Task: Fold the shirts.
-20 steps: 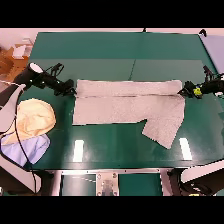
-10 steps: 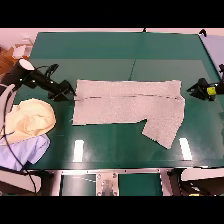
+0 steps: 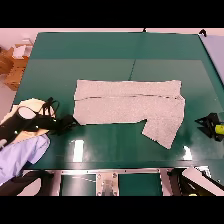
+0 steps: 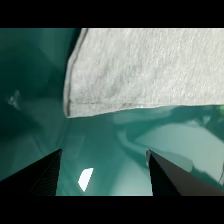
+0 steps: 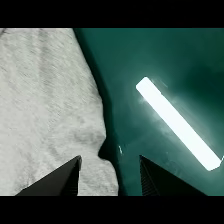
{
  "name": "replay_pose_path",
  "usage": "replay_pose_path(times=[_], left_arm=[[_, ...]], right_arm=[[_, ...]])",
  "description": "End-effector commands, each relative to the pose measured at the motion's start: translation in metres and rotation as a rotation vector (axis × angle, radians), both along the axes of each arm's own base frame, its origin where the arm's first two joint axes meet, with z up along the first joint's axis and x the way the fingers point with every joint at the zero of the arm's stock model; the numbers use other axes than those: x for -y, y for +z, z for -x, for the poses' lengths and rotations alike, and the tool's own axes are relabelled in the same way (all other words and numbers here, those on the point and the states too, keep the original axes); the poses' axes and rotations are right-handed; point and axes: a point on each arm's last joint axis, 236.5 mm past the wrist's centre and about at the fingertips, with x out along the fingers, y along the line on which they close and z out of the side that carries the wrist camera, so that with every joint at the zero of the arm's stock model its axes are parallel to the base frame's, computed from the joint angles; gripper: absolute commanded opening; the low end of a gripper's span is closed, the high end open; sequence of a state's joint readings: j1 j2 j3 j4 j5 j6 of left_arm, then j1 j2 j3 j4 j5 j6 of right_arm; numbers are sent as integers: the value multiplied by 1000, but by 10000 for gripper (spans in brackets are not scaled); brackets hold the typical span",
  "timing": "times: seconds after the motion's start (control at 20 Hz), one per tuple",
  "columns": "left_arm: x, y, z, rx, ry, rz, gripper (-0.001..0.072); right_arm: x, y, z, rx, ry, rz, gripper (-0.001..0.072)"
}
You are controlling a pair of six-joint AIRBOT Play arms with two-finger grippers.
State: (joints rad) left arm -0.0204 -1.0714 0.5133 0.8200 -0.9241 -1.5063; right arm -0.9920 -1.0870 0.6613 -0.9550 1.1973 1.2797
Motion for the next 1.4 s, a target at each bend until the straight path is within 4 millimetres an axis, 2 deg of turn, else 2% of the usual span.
replay_pose_path(times=[0.0, 0.05, 0.15, 0.2, 0.25, 0.3, 0.35, 0.4, 0.45, 0.5, 0.55, 0.75, 0.85, 0.9, 0.95, 1.0, 1.05, 1.15, 1.25, 1.35], left_arm=[[13, -10, -21, 138, 161, 5, 598], [12, -6, -33, 181, 203, 1, 597], [2, -4, -47, 230, 253, -25, 463], [0, -6, -49, 232, 262, -30, 463], [1, -9, -49, 216, 275, -23, 463], [3, -15, -47, 188, 285, -13, 462], [5, -21, -44, 155, 294, -1, 458], [9, -28, -41, 119, 301, 14, 414], [13, -33, -37, 95, 290, 25, 416], [16, -34, -34, 82, 278, 36, 353], [18, -32, -35, 92, 267, 39, 17], [16, -32, -38, 111, 264, 31, 20], [15, -31, -39, 118, 264, 27, 20], [15, -31, -39, 119, 264, 26, 20], [15, -31, -39, 124, 256, 23, 19], [16, -31, -39, 127, 246, 24, 20], [18, -28, -39, 135, 221, 24, 19], [25, -20, -41, 140, 181, 42, 19], [31, -15, -34, 130, 96, 34, 19], [25, -20, -12, 51, 18, -9, 18]], right_arm=[[-24, -33, 27, -45, -62, -51, 430], [-29, -39, 30, -50, -70, -65, 431], [-40, -47, 33, -58, -82, -95, 431], [-46, -50, 32, -60, -75, -105, 437], [-52, -53, 31, -66, -57, -105, 482], [-58, -57, 30, -73, -30, -102, 494], [-64, -60, 27, -79, -4, -99, 494], [-69, -63, 25, -87, 21, -99, 493], [-74, -67, 23, -95, 42, -100, 493], [-78, -69, 23, -103, 58, -106, 494], [-81, -71, 23, -109, 68, -109, 494], [-86, -71, 22, -110, 73, -129, 489], [-101, -72, 23, -117, 108, -158, 486], [-108, -73, 24, -124, 134, -159, 454], [-114, -75, 24, -128, 158, -157, 327], [-117, -75, 22, -127, 175, -149, 253], [-115, -73, 19, -121, 182, -141, 108], [-107, -63, 8, -94, 190, -118, 15], [-97, -48, -1, -74, 208, -85, 13], [-81, -34, 1, -105, 211, -23, 12]])
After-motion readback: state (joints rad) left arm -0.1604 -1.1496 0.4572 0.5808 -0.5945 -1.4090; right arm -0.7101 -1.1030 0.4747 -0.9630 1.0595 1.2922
